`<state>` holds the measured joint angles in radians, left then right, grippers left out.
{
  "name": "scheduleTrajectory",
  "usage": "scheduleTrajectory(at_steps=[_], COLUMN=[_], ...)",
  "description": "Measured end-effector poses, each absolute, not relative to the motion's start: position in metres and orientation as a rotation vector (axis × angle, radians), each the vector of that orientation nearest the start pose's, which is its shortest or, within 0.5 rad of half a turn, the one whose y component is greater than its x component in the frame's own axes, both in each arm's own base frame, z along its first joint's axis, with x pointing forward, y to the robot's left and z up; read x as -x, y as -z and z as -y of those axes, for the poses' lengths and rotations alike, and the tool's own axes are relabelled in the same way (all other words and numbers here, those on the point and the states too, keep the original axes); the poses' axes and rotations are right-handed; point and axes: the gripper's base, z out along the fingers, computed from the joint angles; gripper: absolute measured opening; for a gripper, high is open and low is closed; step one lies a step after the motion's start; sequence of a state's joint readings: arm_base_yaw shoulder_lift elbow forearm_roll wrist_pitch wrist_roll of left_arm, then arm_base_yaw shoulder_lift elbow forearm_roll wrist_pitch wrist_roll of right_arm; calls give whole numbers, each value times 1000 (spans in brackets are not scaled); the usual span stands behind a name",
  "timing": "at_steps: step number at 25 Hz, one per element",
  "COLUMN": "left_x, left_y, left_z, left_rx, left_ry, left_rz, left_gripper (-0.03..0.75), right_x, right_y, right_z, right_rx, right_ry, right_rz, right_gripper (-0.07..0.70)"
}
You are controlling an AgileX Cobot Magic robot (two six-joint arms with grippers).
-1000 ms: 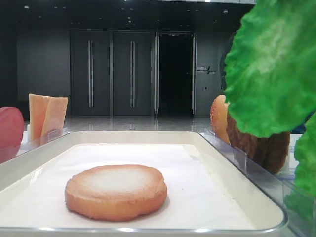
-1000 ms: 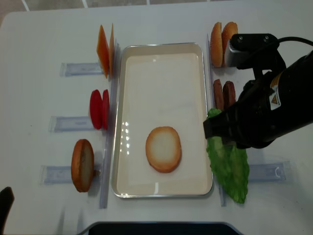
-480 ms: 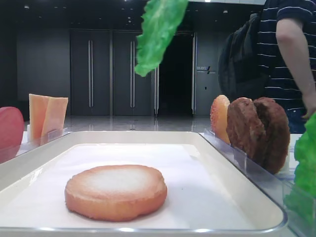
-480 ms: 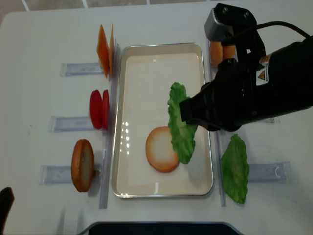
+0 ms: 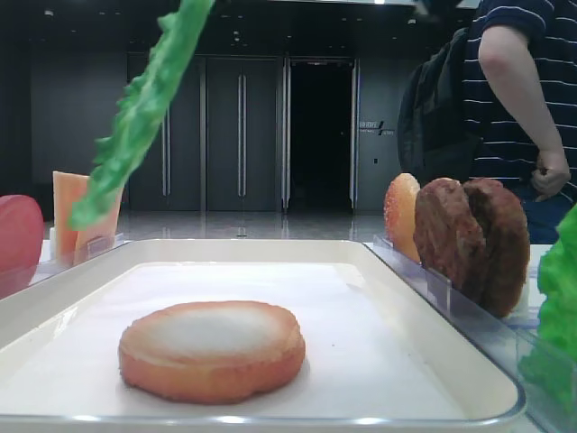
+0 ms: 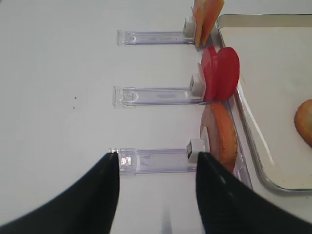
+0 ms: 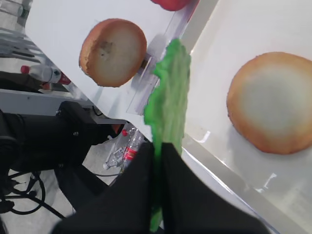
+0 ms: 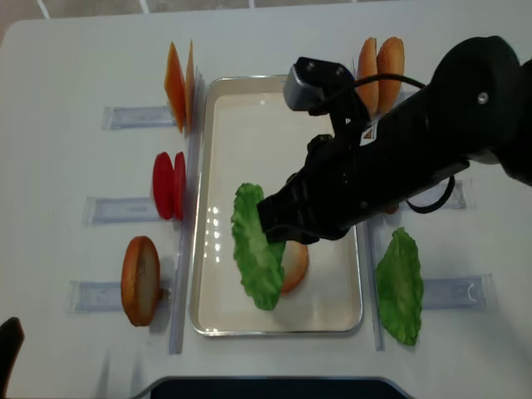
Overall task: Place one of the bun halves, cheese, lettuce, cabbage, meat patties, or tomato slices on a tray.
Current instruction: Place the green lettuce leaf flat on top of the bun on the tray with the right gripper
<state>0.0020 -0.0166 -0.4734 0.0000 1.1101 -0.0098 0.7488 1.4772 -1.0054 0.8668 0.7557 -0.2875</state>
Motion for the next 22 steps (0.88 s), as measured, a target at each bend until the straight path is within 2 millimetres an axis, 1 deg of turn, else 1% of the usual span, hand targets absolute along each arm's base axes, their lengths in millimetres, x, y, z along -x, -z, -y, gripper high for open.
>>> scheduleTrajectory(at_steps=[4, 9, 14, 22], left_x=[7, 7, 7, 7], left_y=[-266, -266, -266, -266], left_z=[0, 0, 0, 0], left_rx=[12, 12, 12, 12], left_ry=[5, 5, 5, 5], left_rz=[-2104, -2104, -2104, -2104], left_gripper=[391, 391, 391, 391], right_x=[-194, -208, -221, -237], right_y=[-255, -237, -223, -209], right_z=[-249, -256, -255, -246], right_rx=[701, 681, 657, 614], right_ry=[-1182, -1226, -1241, -1225], right_rz=[-2616, -2601, -2600, -2617], right_gripper=[31, 31, 31, 31])
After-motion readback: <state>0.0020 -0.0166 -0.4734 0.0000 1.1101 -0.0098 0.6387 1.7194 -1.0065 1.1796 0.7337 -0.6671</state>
